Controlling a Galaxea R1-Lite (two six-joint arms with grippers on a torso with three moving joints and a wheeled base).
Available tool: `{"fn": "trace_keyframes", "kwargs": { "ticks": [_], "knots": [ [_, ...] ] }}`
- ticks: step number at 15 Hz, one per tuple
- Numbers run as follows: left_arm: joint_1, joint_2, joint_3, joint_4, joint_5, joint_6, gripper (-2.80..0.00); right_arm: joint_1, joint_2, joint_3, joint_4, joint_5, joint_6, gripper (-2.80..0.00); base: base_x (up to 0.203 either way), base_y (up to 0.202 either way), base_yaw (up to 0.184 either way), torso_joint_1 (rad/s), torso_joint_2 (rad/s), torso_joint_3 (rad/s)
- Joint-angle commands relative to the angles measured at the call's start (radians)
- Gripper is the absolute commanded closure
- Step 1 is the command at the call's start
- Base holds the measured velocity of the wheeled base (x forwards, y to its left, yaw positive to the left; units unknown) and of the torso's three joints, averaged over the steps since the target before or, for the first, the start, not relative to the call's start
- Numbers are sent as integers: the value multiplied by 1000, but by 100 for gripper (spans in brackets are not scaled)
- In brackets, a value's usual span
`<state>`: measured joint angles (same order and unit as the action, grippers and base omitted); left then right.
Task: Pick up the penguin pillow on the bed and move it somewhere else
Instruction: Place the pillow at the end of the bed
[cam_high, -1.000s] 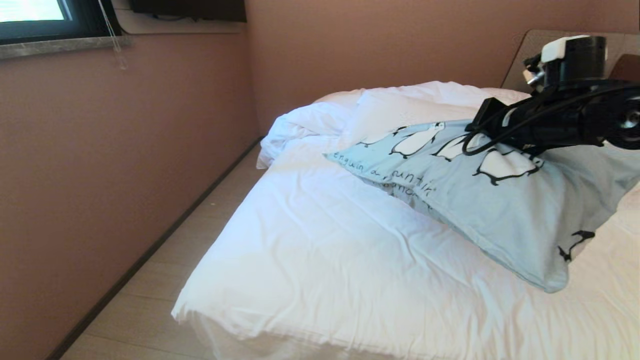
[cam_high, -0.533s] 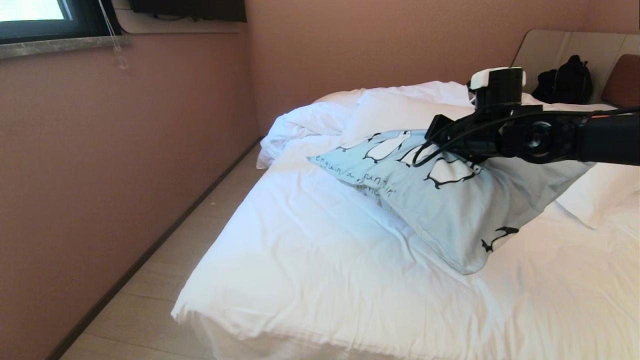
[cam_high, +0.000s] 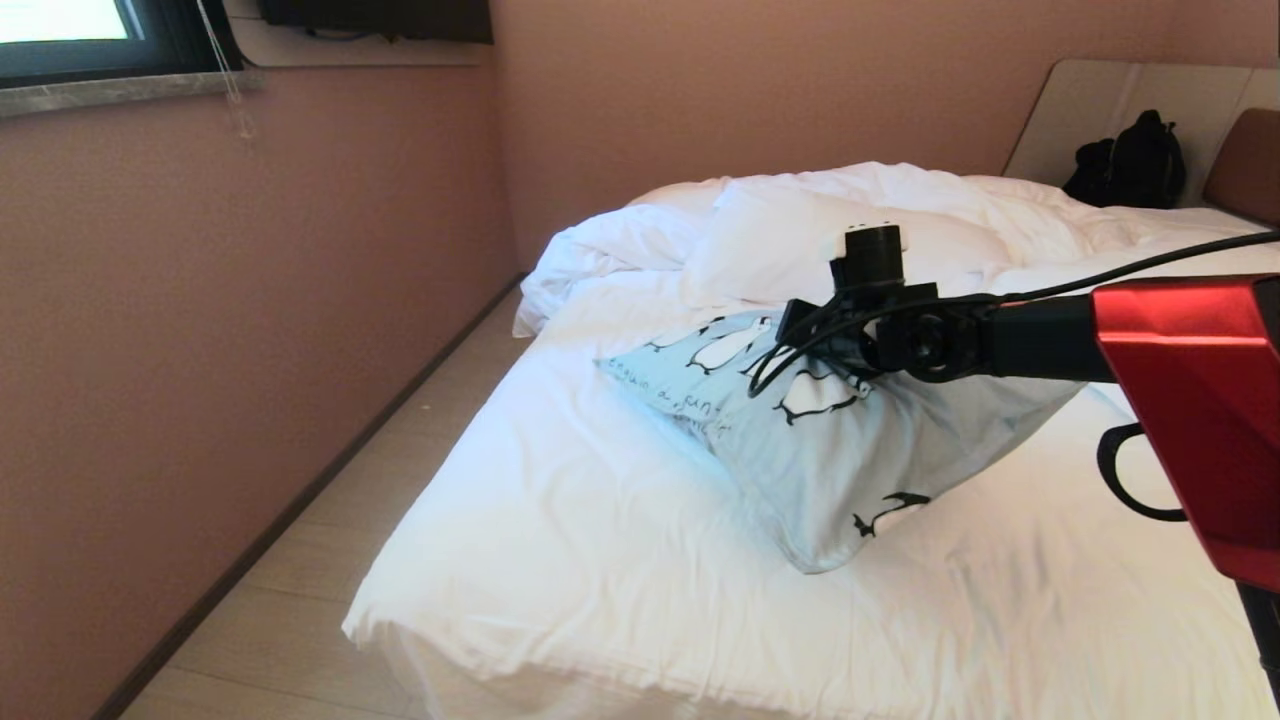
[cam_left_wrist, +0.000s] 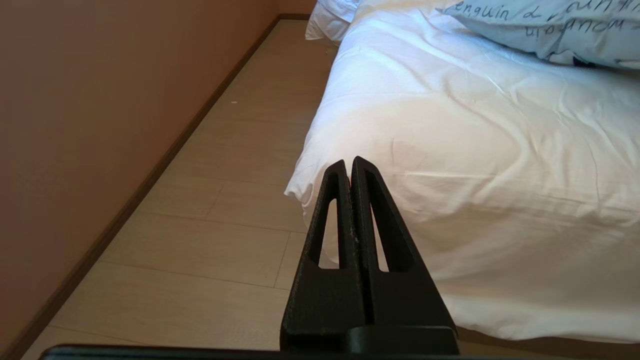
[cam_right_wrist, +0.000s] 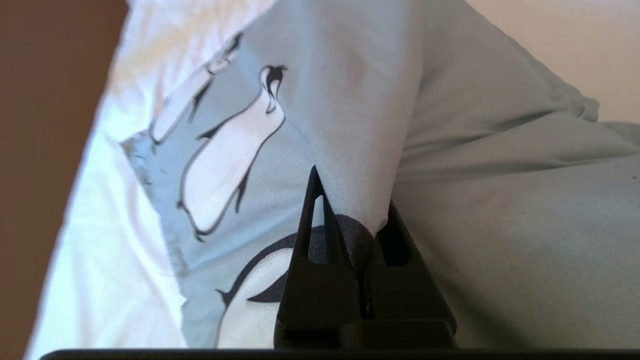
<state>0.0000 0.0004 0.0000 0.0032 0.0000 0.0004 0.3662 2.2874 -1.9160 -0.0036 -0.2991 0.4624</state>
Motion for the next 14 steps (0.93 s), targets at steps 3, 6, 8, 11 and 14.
{"fn": "trace_keyframes", "kwargs": {
  "ticks": [3,6,8,11,14],
  "knots": [
    [0,0,0,0,0,0,0,38,54,22,9,-104,-60,0,0,0,0,0,0,0],
    [0,0,0,0,0,0,0,49,56,87,4,-123,-65,-280,0,0,0,0,0,0],
    [0,0,0,0,0,0,0,55,45,111,4,-147,-64,-280,0,0,0,0,0,0],
    [0,0,0,0,0,0,0,74,1,138,9,-149,-62,-280,0,0,0,0,0,0],
    [0,0,0,0,0,0,0,89,-92,175,14,-150,-62,-280,0,0,0,0,0,0]
  ]
}}
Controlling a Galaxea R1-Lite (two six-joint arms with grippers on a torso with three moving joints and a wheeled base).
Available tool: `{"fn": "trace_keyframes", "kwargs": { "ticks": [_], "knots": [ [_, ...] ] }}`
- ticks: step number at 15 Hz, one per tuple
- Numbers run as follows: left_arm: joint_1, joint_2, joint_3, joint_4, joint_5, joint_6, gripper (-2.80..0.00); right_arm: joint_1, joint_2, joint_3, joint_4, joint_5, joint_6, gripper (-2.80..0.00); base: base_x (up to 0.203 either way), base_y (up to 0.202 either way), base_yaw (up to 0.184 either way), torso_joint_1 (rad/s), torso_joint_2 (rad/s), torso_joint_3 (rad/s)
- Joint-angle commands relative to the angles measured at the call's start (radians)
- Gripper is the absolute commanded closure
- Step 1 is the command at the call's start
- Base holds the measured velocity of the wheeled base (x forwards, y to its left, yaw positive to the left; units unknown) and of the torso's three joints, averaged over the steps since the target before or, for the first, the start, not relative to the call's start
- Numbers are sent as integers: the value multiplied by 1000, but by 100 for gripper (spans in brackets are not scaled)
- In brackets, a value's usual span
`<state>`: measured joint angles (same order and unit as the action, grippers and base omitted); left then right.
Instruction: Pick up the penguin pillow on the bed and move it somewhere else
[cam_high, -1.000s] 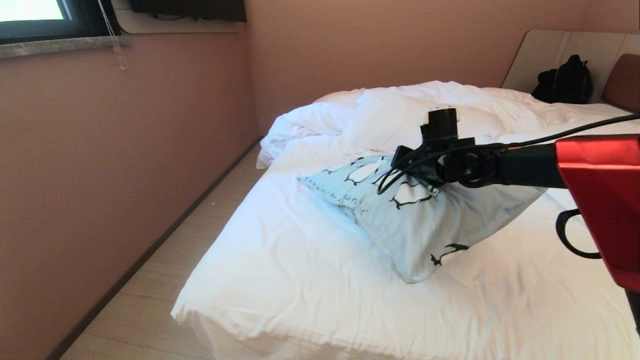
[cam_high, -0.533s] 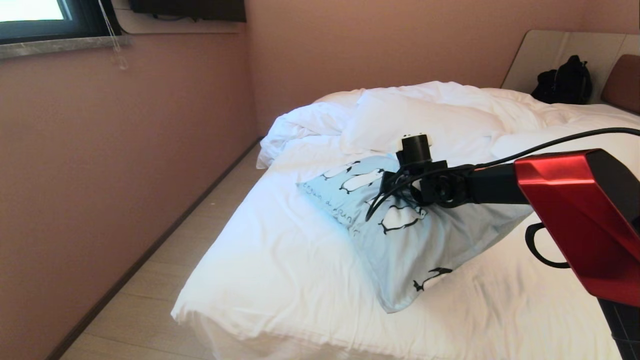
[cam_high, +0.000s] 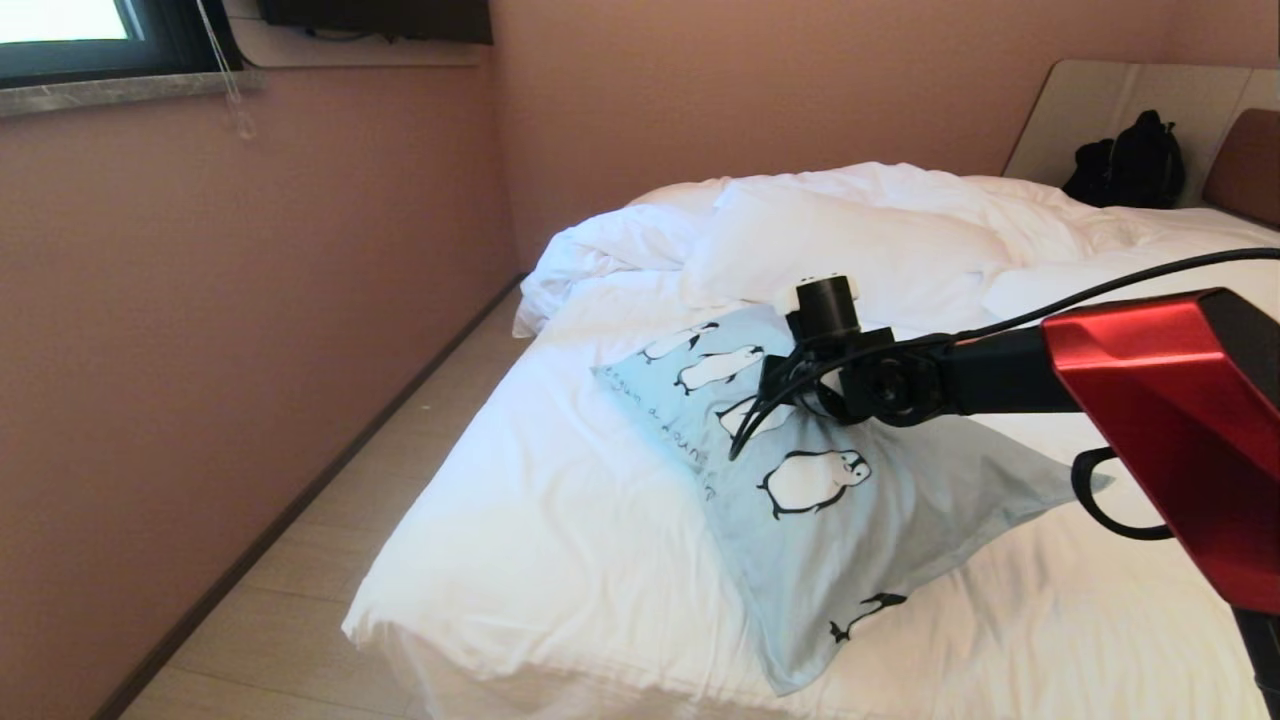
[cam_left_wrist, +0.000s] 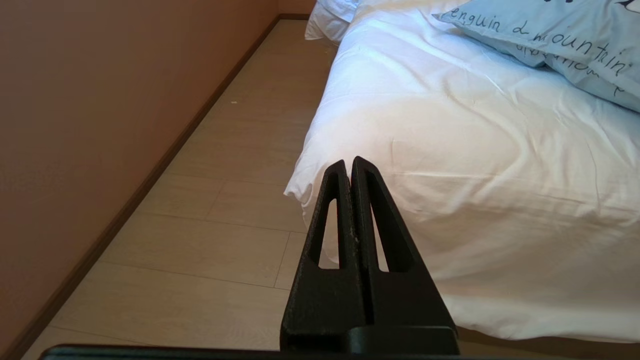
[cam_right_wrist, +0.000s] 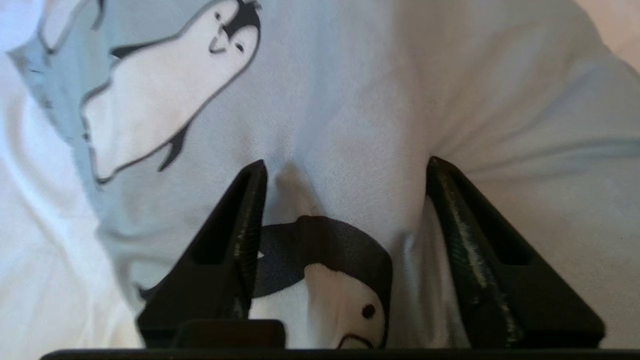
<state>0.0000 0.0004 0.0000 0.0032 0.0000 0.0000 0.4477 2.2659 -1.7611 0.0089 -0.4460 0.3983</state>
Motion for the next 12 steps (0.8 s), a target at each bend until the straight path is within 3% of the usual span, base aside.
{"fn": "trace_keyframes", "kwargs": {
  "ticks": [1,4,12],
  "knots": [
    [0,0,0,0,0,0,0,11,-113,39,1,-2,2,-280,0,0,0,0,0,0],
    [0,0,0,0,0,0,0,19,-269,122,1,-2,0,-280,0,0,0,0,0,0],
    [0,0,0,0,0,0,0,29,-800,497,-5,8,-24,-280,0,0,0,0,0,0]
  ]
}}
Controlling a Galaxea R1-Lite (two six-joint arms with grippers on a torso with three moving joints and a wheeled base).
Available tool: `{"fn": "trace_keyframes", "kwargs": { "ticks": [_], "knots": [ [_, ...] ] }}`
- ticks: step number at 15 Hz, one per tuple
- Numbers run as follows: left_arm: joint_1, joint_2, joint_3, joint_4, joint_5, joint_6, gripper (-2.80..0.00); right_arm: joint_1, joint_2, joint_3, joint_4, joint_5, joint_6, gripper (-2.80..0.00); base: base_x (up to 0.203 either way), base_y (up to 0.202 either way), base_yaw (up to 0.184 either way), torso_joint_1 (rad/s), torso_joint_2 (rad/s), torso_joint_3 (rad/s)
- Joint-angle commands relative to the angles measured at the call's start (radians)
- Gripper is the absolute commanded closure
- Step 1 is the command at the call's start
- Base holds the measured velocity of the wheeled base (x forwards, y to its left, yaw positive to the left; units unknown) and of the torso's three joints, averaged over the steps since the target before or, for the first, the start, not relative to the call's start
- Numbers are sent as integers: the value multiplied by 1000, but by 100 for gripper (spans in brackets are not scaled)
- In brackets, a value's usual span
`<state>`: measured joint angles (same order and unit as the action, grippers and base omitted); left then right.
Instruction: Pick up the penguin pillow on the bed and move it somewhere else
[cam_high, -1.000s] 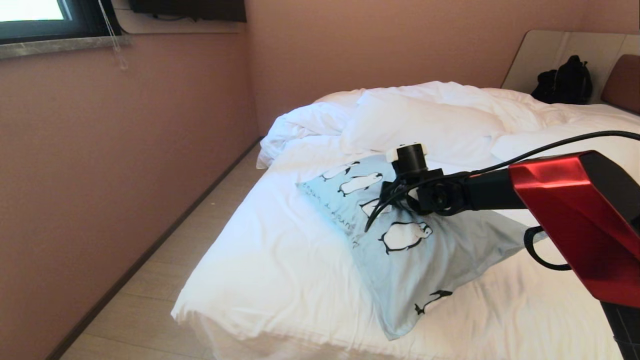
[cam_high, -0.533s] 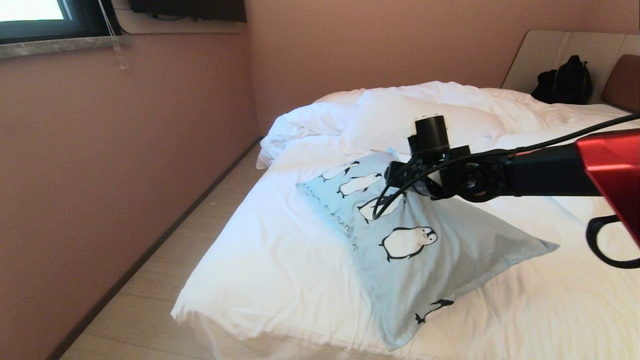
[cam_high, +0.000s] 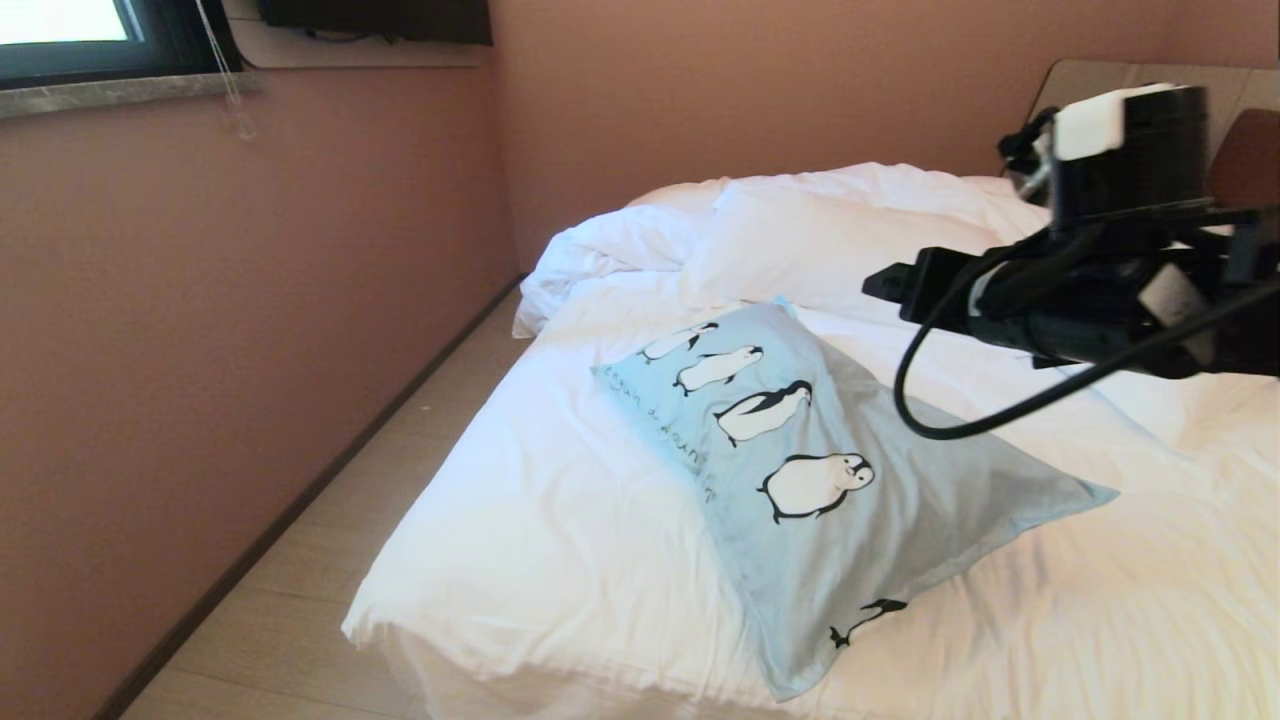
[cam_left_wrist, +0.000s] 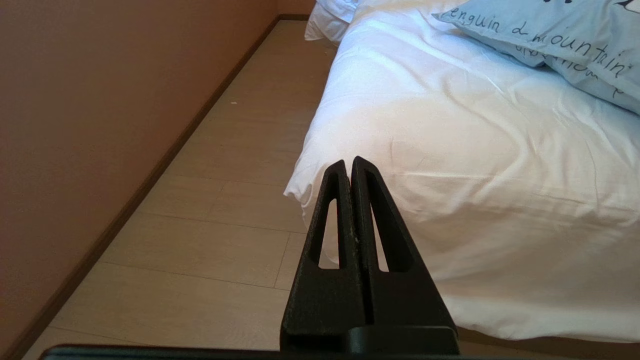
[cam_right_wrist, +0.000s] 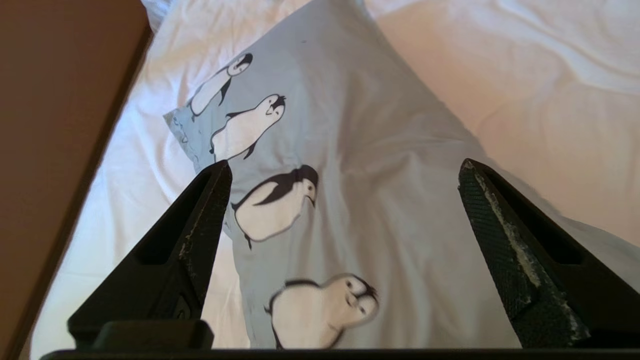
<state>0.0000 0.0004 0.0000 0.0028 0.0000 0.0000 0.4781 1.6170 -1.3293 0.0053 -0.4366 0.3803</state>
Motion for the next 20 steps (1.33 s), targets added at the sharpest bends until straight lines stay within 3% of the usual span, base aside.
{"fn": "trace_keyframes", "kwargs": {
  "ticks": [1,6,7,13,18,20],
  "knots": [
    [0,0,0,0,0,0,0,-2,-205,100,1,-1,-11,-280,0,0,0,0,0,0],
    [0,0,0,0,0,0,0,-3,-440,251,12,-7,-37,-280,0,0,0,0,0,0],
    [0,0,0,0,0,0,0,-4,-476,275,20,-10,-38,0,0,0,0,0,0,0],
    [0,0,0,0,0,0,0,-10,-748,336,158,-48,-36,0,0,0,0,0,0,0],
    [0,0,0,0,0,0,0,-23,-901,384,195,-294,-36,0,0,0,0,0,0,0],
    [0,0,0,0,0,0,0,-129,-973,415,195,-328,-37,0,0,0,0,0,0,0]
  ]
}}
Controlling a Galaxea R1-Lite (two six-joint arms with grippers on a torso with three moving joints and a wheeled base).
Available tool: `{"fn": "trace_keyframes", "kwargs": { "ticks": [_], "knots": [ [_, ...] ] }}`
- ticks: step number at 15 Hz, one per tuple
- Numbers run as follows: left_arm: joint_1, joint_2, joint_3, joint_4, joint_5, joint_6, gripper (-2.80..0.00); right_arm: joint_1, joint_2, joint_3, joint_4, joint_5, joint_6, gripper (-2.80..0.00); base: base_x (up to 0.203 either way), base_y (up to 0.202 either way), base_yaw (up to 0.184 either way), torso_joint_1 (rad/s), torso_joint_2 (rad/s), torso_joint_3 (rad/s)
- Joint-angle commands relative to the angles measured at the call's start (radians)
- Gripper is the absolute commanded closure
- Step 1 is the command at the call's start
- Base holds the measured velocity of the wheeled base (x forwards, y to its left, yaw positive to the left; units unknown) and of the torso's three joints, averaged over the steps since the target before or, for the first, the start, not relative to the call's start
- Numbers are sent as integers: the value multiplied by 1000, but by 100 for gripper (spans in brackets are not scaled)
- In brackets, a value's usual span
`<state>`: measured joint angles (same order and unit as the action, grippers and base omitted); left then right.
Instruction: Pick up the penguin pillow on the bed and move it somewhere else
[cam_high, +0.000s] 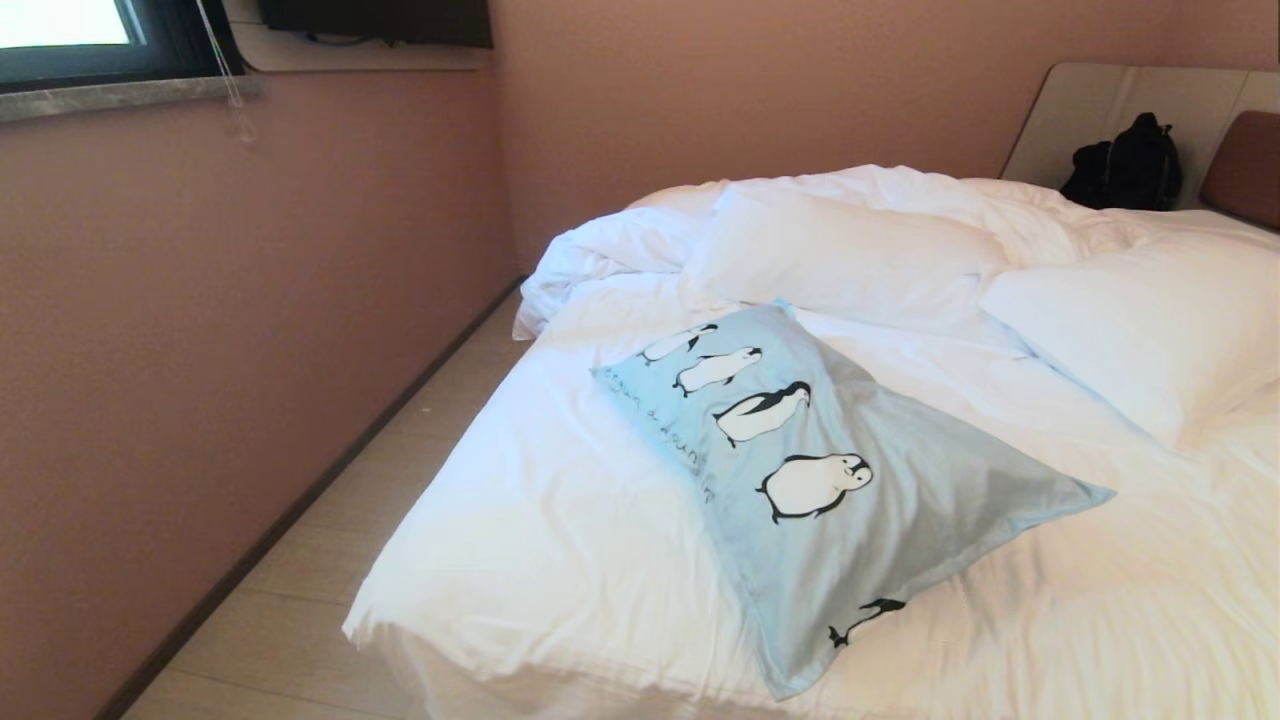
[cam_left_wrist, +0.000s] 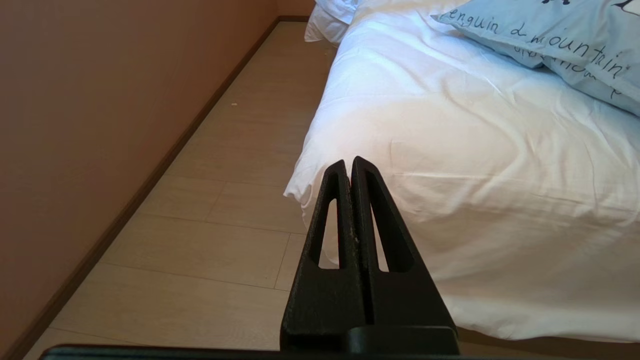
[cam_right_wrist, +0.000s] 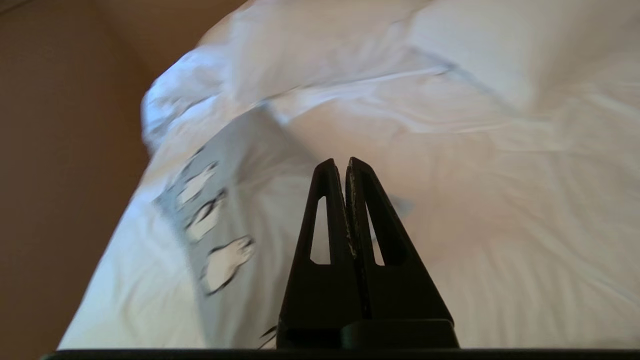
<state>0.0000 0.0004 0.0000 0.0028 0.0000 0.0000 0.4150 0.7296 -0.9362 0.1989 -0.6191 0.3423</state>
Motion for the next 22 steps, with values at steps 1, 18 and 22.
{"fn": "trace_keyframes", "kwargs": {
  "ticks": [1,18,22],
  "knots": [
    [0,0,0,0,0,0,0,-122,-119,36,1,-161,1,0,0,0,0,0,0,0],
    [0,0,0,0,0,0,0,-403,-671,360,-8,262,-316,0,0,0,0,0,0,0],
    [0,0,0,0,0,-2,0,-403,-724,477,-10,439,-352,0,0,0,0,0,0,0]
  ]
}}
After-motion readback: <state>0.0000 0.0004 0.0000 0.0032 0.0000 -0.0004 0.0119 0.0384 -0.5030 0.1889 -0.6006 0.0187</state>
